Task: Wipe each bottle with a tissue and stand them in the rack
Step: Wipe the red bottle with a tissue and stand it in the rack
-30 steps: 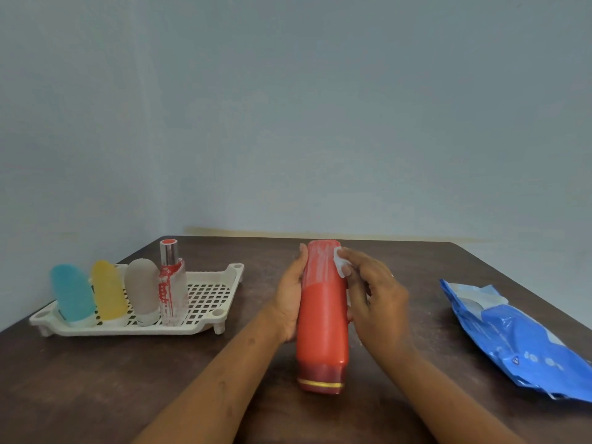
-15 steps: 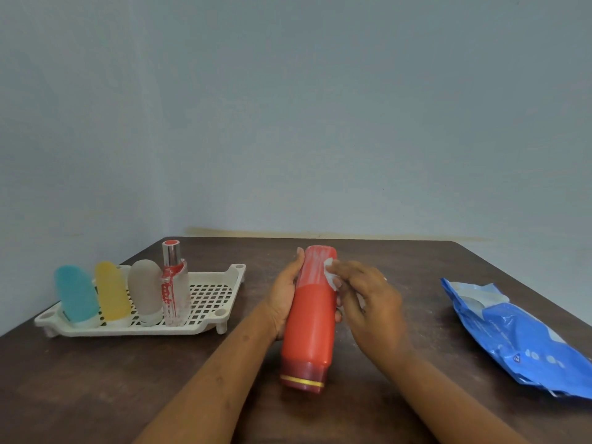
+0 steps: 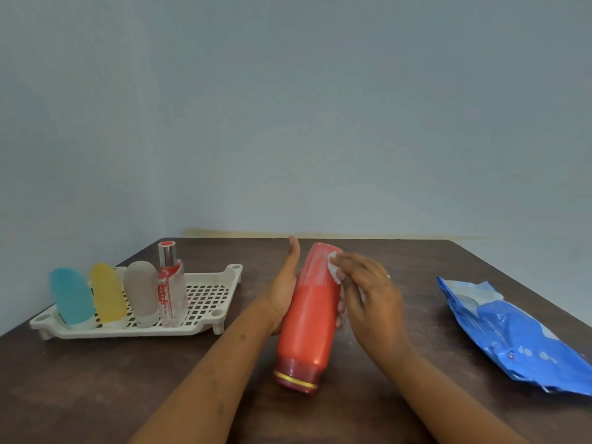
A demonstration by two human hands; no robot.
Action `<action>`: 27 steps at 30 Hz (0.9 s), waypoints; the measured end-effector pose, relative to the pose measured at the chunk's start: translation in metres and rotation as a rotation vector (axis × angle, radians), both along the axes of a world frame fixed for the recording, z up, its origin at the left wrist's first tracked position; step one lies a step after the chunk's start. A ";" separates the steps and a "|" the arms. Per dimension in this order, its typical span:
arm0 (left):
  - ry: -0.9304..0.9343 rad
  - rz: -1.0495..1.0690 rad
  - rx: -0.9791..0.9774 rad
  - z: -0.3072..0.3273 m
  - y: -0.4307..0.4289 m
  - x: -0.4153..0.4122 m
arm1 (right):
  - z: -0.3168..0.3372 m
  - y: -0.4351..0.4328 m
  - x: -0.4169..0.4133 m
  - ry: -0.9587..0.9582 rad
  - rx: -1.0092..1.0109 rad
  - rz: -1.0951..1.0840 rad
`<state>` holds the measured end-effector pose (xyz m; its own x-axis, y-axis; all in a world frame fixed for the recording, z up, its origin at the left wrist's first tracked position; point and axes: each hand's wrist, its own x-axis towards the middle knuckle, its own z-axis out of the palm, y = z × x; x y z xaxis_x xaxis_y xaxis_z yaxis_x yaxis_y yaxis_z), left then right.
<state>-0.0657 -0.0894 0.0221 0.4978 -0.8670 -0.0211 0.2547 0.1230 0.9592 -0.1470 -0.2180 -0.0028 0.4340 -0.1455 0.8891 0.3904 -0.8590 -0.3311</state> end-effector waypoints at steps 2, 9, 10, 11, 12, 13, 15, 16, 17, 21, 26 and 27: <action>0.002 -0.073 0.049 -0.001 0.000 0.000 | 0.001 -0.003 0.002 0.003 0.049 -0.022; 0.040 -0.130 0.179 -0.008 0.003 0.011 | -0.001 -0.006 0.000 0.111 0.036 -0.084; 0.041 -0.112 0.197 -0.007 0.004 0.011 | -0.002 -0.005 0.000 0.118 -0.009 -0.091; 0.028 -0.091 0.211 -0.007 0.005 0.012 | -0.002 -0.005 0.000 0.120 -0.054 -0.091; 0.008 -0.071 0.226 -0.005 0.005 0.010 | -0.003 -0.004 -0.001 0.123 -0.097 -0.083; -0.021 -0.043 0.253 -0.004 0.005 0.009 | -0.003 -0.002 -0.001 0.131 -0.141 -0.073; -0.078 0.060 0.304 -0.002 0.005 0.007 | -0.003 0.003 -0.001 0.156 -0.249 -0.051; -0.105 0.115 0.328 -0.002 0.005 0.009 | -0.003 0.006 -0.001 0.164 -0.304 -0.032; -0.141 0.152 0.368 -0.003 0.006 0.011 | -0.003 0.009 -0.002 0.177 -0.346 -0.003; -0.207 0.230 0.491 -0.005 0.011 0.017 | -0.005 0.016 -0.004 0.268 -0.450 0.103; -0.184 0.186 0.506 -0.009 0.011 0.023 | -0.005 0.013 -0.004 0.303 -0.506 0.130; -0.183 0.161 0.517 -0.008 0.011 0.023 | -0.004 0.011 -0.002 0.300 -0.495 0.111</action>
